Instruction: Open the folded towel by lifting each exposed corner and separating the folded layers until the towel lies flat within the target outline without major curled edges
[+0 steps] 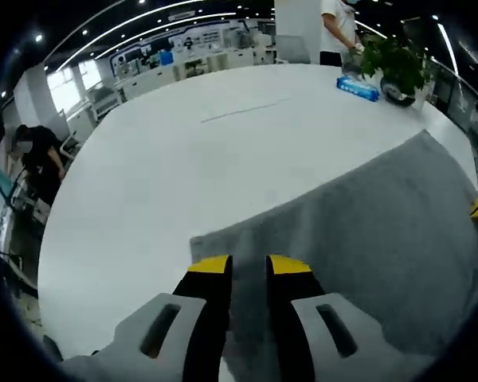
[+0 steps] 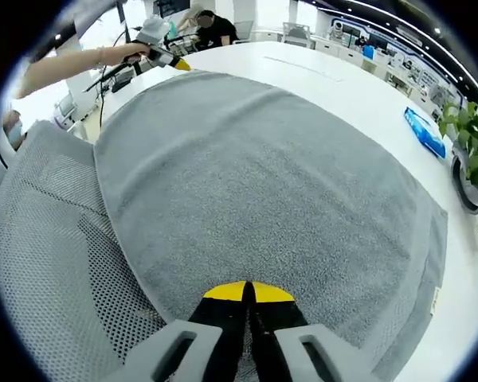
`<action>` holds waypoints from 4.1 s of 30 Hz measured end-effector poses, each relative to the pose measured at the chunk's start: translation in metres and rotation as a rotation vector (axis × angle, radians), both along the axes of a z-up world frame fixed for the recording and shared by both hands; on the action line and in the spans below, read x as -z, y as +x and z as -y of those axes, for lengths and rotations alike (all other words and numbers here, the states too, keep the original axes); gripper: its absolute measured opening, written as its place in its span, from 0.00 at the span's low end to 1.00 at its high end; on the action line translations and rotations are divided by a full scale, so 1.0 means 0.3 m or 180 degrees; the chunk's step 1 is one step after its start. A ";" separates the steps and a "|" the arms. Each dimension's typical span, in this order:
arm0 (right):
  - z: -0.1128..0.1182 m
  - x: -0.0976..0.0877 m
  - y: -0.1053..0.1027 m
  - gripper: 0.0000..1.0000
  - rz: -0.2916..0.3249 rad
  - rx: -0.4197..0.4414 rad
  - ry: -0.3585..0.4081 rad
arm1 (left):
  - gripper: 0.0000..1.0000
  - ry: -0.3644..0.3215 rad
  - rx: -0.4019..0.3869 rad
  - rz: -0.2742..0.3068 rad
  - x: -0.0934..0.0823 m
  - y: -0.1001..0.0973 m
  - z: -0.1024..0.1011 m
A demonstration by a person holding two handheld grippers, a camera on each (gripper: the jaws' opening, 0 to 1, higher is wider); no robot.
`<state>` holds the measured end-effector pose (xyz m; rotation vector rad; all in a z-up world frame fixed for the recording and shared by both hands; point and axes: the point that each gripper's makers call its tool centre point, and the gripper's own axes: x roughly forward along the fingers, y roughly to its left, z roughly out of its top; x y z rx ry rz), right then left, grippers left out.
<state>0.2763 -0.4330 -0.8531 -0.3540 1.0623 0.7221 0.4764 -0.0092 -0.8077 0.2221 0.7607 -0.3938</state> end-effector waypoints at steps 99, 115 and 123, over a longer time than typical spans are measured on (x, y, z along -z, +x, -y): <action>0.335 -0.027 0.576 1.00 0.0961 0.1088 0.0669 | 0.95 -0.0256 0.0196 -0.0105 0.113 -0.127 0.037; 0.280 -0.485 0.285 1.00 0.2415 0.1141 0.0976 | 0.99 -0.0437 -0.0246 0.1657 -0.372 -0.345 0.164; 0.193 -0.590 0.173 1.00 0.2983 0.1100 0.1014 | 0.97 -0.0654 -0.0533 0.2216 -0.443 -0.446 0.243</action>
